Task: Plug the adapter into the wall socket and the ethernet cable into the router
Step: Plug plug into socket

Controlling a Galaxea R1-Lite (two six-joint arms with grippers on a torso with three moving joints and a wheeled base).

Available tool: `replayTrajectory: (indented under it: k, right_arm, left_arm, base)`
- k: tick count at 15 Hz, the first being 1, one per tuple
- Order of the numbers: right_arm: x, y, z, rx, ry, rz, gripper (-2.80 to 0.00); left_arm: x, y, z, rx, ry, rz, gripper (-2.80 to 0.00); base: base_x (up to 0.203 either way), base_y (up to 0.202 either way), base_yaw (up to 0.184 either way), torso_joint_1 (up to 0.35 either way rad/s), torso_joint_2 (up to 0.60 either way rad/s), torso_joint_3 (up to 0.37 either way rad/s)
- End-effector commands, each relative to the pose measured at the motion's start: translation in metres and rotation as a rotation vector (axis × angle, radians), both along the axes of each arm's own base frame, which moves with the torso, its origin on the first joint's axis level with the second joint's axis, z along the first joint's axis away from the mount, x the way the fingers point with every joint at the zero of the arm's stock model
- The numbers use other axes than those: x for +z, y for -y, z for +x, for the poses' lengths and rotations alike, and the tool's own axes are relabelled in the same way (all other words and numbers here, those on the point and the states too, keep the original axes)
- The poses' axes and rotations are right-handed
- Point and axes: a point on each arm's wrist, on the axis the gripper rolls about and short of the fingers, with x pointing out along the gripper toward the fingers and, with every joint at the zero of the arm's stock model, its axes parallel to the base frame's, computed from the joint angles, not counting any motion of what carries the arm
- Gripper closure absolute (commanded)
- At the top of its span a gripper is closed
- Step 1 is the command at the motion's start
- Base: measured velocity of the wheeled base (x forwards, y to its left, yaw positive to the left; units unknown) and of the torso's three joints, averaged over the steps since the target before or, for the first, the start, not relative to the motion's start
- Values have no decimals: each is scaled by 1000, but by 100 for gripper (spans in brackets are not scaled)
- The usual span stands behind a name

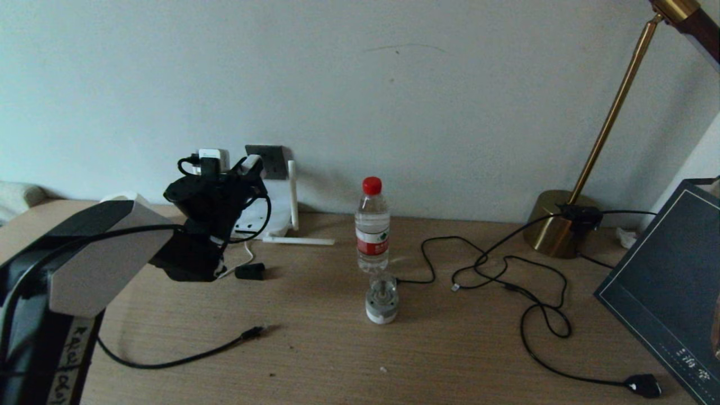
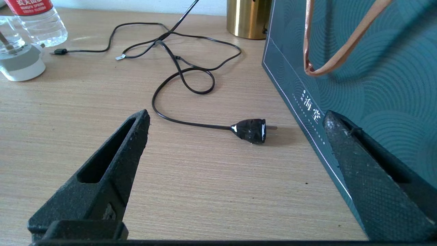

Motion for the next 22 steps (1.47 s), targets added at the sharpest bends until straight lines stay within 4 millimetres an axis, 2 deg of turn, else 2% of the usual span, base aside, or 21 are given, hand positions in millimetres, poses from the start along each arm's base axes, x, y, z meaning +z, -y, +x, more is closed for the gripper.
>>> replayTrajectory:
  k: [1,22]
  right_arm:
    - [0,0,0,0,1,0,-280]
    - [0,0,0,0,1,0,-280]
  left_arm:
    - [-2,1,3,-1,7,0,0]
    - [-6,2,15,4,25,-4,0]
  base:
    - [0,0,0,0,0,0]
    - [0,0,0,0,0,0]
